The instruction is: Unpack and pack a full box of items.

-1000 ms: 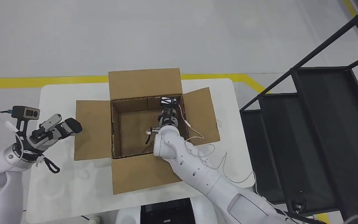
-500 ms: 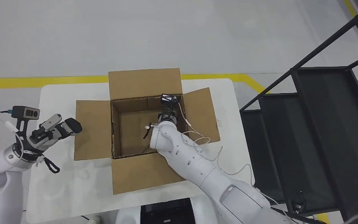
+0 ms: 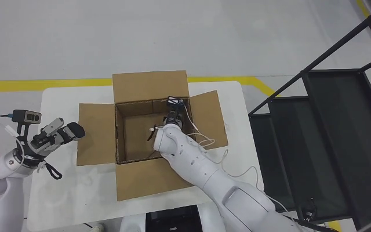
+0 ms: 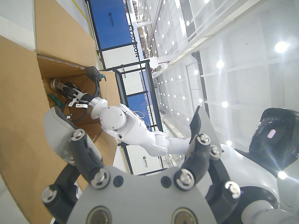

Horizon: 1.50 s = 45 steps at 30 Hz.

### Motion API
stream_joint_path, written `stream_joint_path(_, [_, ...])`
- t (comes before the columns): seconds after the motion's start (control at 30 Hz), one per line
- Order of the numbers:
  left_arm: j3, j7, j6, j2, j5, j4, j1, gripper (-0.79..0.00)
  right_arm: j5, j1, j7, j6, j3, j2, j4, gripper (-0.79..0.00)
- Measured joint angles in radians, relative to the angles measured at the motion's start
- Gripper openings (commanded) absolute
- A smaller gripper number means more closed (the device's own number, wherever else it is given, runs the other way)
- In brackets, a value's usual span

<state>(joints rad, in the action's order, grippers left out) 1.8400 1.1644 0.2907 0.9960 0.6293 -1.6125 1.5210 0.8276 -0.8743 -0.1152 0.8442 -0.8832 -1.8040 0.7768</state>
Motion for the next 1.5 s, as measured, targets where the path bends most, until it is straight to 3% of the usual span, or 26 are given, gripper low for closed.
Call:
stream_joint_path(0.23, [0.0,0.0,0.0,0.0,0.0,0.0,0.0,0.0,-0.032,-0.008,0.084,-0.014,-0.024,-0.015,-0.021,-0.665])
stream_joint_path(0.57, [0.0,0.0,0.0,0.0,0.0,0.0,0.0,0.0,0.0,-0.091,0.176,-0.042,-0.047,-0.011,0.081,-0.591])
stream_joint_path(0.93, [0.0,0.0,0.0,0.0,0.0,0.0,0.0,0.0,0.056,-0.118,0.106,-0.013,-0.067,-0.003,0.142,-0.557])
stream_joint_path(1.13, [0.0,0.0,0.0,0.0,0.0,0.0,0.0,0.0,0.072,-0.093,0.067,-0.003,-0.06,-0.01,0.118,-0.579])
stream_joint_path(1.27, [0.0,0.0,0.0,0.0,0.0,0.0,0.0,0.0,0.093,-0.087,0.066,-0.05,-0.045,-0.014,0.102,-0.526])
stream_joint_path(1.5, [0.0,0.0,0.0,0.0,0.0,0.0,0.0,0.0,0.118,-0.096,0.096,-0.12,-0.045,-0.015,0.092,-0.529])
